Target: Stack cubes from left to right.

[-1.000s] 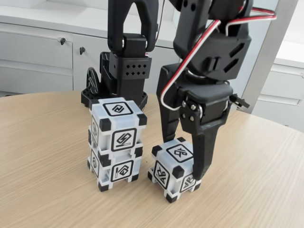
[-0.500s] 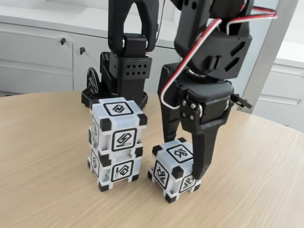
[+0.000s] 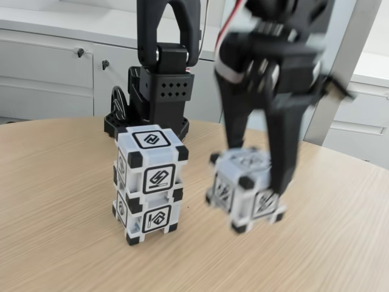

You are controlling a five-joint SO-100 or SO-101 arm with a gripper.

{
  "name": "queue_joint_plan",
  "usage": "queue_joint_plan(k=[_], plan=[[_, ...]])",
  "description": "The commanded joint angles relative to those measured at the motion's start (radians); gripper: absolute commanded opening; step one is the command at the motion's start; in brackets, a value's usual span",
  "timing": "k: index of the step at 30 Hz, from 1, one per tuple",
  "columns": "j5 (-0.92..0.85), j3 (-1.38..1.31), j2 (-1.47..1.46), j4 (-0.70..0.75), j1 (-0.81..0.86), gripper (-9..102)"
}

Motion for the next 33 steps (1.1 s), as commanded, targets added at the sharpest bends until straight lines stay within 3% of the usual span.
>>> queue_joint_plan(k=[1, 6, 9, 33], plan=[[0.037, -0.23, 0.04, 0.074, -0.003, 13], [0.026, -0.469, 0.048, 0.213, 0.002, 13], [0.014, -0.549, 0.057, 0.224, 0.012, 14], [-0.075, -0.549, 0.058, 0.224, 0.284, 13]])
